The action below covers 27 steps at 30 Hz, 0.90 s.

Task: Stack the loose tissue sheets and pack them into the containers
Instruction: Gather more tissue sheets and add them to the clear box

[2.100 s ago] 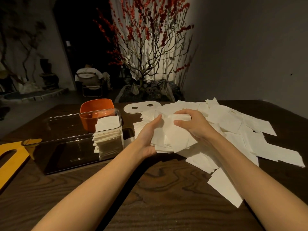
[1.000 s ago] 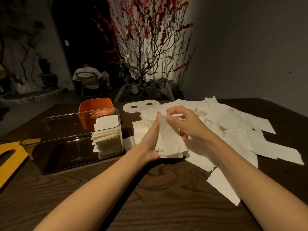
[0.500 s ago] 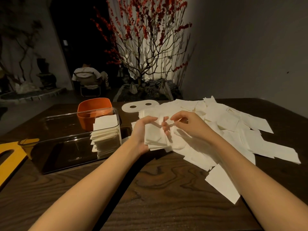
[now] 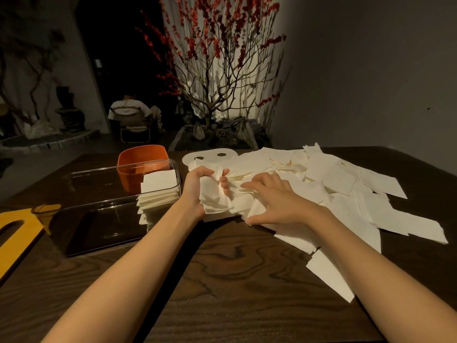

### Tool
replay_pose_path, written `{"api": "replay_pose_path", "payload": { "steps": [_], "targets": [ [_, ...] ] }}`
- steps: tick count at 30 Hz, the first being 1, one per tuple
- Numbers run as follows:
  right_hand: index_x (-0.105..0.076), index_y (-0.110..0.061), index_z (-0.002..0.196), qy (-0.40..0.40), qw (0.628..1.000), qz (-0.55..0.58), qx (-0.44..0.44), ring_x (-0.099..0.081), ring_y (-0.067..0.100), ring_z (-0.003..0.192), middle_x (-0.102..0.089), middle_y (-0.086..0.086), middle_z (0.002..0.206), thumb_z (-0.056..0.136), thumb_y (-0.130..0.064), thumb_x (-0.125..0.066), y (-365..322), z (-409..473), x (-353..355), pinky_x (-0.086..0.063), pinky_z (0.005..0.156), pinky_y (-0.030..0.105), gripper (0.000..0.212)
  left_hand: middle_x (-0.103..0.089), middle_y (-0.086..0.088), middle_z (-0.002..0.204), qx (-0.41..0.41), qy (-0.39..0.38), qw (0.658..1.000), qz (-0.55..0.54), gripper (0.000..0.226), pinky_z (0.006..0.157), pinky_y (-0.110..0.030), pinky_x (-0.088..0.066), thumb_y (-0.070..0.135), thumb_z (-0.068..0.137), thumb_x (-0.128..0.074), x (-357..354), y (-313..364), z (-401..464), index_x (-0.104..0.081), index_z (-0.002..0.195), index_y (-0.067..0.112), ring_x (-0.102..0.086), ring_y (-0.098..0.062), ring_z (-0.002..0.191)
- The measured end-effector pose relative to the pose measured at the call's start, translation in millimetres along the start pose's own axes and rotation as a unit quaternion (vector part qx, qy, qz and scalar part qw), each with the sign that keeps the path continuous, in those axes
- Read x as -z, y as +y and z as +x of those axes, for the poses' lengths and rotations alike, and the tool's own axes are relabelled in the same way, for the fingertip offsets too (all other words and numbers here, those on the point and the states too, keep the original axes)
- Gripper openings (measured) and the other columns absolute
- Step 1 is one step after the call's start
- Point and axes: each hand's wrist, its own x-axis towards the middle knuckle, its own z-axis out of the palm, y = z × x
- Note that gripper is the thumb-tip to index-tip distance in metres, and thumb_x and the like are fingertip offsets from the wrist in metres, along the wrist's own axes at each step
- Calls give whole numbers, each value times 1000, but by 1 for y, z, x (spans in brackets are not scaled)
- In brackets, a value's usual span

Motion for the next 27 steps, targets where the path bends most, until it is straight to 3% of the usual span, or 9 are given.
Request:
{"api": "replay_pose_path", "payload": {
  "steps": [8,12,17,20,24,27],
  "targets": [
    [-21,-31,148,9,996,-91,9,-10,26,141,-11,3,154,76,-36,-67,-8,3,-8,-12,114,44,86,-49,-5,68,-52,23,998,9,41,59,-23,-38,21,70,-45,1,2,2,-57,106,5,-44,-11,57],
    [-20,-25,147,27,993,-113,-23,-16,27,136,-16,6,146,75,-32,-69,-3,-3,-6,-21,110,41,88,-49,-5,70,-37,6,999,28,34,55,-21,-42,20,79,-40,-4,1,-4,-56,106,5,-46,-12,55],
    [-31,-18,135,96,982,-128,-96,-31,25,124,-29,9,138,81,-35,-71,-5,-4,-6,-35,101,36,70,-51,-6,74,-1,-48,998,49,41,61,-26,-44,19,76,-44,-11,-8,-6,-54,114,6,-47,-14,61],
    [-36,-17,129,86,983,-120,-110,-36,25,119,-35,9,133,82,-38,-70,-2,-6,-4,-38,97,36,62,-53,-9,78,14,-48,998,50,38,71,-30,-44,19,77,-46,-11,-15,-5,-54,113,7,-51,-17,66],
    [-38,-14,125,61,984,-111,-122,-38,27,116,-40,10,128,83,-22,-64,2,-10,-2,-38,91,37,50,-54,-11,80,15,-33,996,88,31,78,-37,-48,21,88,-41,-13,-20,-4,-55,109,4,-58,-21,70],
    [-46,-14,122,122,978,-80,-146,-47,26,110,-50,6,123,87,-18,-56,3,-13,0,-41,82,36,37,-54,-11,77,10,-28,991,130,29,75,-35,-45,20,93,-36,-16,-22,-5,-55,107,4,-56,-21,74]
  ]
}}
